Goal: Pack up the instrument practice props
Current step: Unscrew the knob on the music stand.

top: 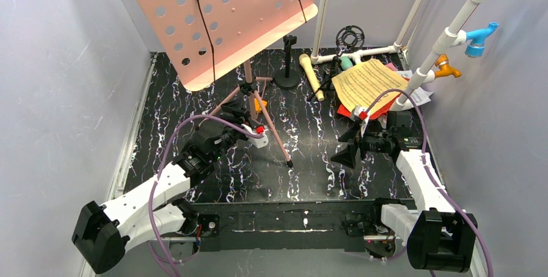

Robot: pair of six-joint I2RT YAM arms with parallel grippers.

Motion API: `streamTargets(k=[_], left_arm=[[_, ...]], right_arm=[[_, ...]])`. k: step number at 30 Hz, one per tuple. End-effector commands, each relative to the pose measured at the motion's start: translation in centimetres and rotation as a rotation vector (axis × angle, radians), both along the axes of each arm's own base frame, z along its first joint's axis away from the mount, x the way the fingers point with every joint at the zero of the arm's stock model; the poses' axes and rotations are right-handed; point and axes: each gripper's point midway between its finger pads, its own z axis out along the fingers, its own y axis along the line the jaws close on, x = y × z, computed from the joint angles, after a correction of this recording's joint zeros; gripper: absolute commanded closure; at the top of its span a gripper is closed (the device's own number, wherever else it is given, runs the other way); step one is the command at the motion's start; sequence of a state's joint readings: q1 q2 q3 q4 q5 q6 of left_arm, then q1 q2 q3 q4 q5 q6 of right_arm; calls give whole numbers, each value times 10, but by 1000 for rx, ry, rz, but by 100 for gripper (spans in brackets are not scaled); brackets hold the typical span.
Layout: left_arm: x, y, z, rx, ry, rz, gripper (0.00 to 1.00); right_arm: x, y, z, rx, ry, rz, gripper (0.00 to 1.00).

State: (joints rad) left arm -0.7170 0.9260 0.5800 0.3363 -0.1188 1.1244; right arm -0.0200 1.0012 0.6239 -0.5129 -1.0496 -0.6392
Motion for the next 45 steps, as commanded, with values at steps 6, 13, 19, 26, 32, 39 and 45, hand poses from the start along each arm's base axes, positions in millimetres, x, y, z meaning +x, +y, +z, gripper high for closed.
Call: streamTargets(k=[6, 13, 19, 26, 32, 39, 45], left_arm=[[25, -11, 21, 197, -126, 20, 48], [40, -21, 23, 223, -135, 35, 52], [45, -19, 17, 182, -106, 75, 82], [38, -12, 10, -4, -9, 122, 96], [27, -12, -7, -280, 163, 159, 97], [22, -12, -15, -602, 351, 205, 97], [20, -7, -14, -882, 508, 217, 95]], right_arm=[[4, -1, 1, 9, -28, 3, 0], [3, 0, 1, 11, -24, 1, 0], [3, 0, 2, 11, -27, 1, 0], [3, 0, 2, 11, -28, 1, 0], [3, -1, 2, 10, -29, 1, 0], [3, -1, 3, 10, -32, 1, 0], [3, -1, 2, 10, -33, 2, 0]])
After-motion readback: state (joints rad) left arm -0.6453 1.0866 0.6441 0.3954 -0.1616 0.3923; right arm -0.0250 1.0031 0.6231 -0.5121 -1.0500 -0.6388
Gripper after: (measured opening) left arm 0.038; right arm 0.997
